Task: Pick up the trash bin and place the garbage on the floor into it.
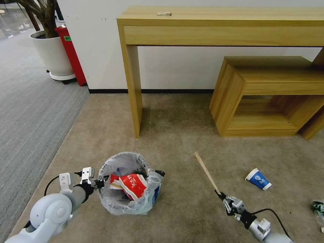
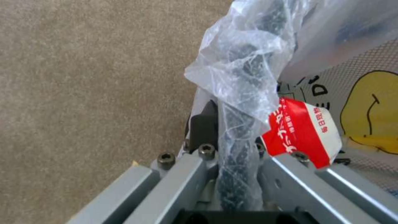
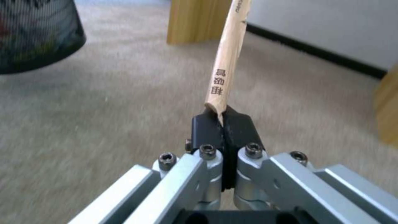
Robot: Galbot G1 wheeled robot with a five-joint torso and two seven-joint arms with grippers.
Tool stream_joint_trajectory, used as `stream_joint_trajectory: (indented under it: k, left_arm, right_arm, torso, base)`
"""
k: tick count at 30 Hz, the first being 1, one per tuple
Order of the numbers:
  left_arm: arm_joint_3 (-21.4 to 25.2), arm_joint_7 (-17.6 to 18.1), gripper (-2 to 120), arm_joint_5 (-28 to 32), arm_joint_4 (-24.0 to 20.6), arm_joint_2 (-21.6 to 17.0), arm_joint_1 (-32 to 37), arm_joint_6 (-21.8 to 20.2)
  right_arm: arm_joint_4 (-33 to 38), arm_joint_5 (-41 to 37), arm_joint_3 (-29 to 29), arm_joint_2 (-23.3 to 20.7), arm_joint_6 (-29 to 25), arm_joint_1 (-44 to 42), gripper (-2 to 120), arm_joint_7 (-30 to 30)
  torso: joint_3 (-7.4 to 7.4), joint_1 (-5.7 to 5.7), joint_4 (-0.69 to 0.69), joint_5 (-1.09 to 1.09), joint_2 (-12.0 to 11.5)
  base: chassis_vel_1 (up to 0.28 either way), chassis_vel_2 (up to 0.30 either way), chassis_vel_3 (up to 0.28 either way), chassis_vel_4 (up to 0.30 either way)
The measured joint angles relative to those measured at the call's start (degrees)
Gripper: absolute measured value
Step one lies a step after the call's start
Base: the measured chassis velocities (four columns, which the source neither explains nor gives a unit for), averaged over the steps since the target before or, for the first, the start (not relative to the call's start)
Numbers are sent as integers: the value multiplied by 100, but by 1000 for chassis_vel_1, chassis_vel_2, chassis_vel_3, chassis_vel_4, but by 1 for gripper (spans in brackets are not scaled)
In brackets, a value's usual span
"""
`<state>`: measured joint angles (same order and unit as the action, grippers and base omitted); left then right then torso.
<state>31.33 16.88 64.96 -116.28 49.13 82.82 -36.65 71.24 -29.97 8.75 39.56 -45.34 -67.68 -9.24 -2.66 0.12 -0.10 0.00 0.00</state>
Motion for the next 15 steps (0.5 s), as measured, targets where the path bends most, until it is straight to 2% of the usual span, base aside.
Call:
stream_joint_trajectory:
  k: [5,15]
  left_arm:
    - [-34,54,0,100,-20,-213,1,-21]
    - [-186,73,0,170,83,-386,-129,-20]
  right_arm:
    - [315,-10,-46,-225,-18,149,0,-42]
    - [996,-153,52,-602,97,441,0,20]
  torso:
    - [0,0,0,0,0]
    - [0,0,0,-1,0]
  base:
    - [0,0,0,0]
    - [0,0,0,0]
